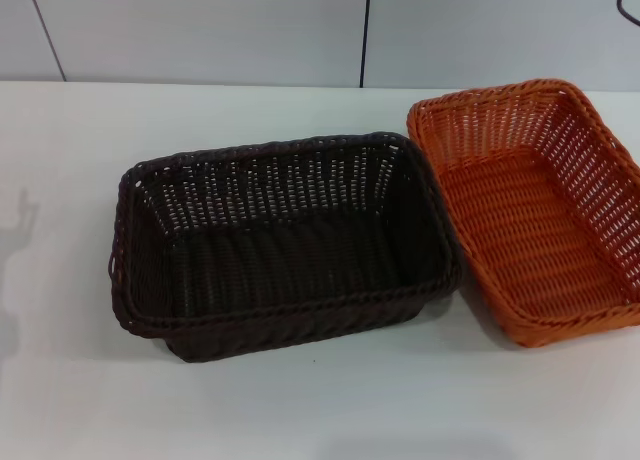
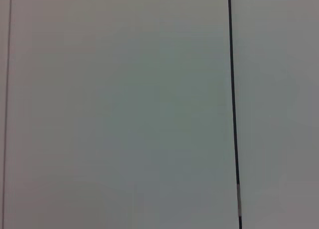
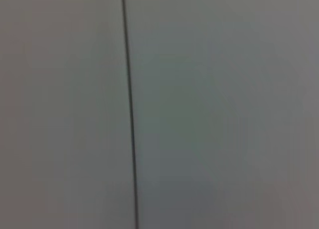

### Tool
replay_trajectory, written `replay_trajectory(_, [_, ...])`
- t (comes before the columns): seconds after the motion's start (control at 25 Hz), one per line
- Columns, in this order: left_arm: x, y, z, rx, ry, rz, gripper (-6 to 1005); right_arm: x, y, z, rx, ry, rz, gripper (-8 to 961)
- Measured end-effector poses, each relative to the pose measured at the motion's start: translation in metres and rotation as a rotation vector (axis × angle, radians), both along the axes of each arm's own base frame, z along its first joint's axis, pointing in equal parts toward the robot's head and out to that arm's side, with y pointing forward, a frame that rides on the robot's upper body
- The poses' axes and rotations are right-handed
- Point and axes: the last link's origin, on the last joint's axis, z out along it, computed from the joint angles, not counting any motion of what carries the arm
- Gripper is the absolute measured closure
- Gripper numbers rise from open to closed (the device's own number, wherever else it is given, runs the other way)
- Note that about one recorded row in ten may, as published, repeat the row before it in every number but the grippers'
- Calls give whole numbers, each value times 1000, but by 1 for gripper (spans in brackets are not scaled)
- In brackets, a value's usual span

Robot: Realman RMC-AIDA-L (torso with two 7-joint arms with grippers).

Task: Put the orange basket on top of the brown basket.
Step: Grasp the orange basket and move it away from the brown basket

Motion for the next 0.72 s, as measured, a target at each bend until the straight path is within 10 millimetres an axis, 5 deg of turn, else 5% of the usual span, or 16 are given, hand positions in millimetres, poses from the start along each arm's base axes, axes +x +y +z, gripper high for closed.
replay_trajectory(0.2, [-1, 8, -2, -13, 7, 13, 186, -13, -11, 1, -208, -152, -134, 152])
replay_trajectory(0.44, [-3, 13, -2, -20, -3, 31, 186, -20, -70, -13, -566, -424, -94, 152])
replay_trajectory(0.72, [-5, 22, -2, -32, -20, 62, 186, -21, -118, -16, -764, -592, -85, 153])
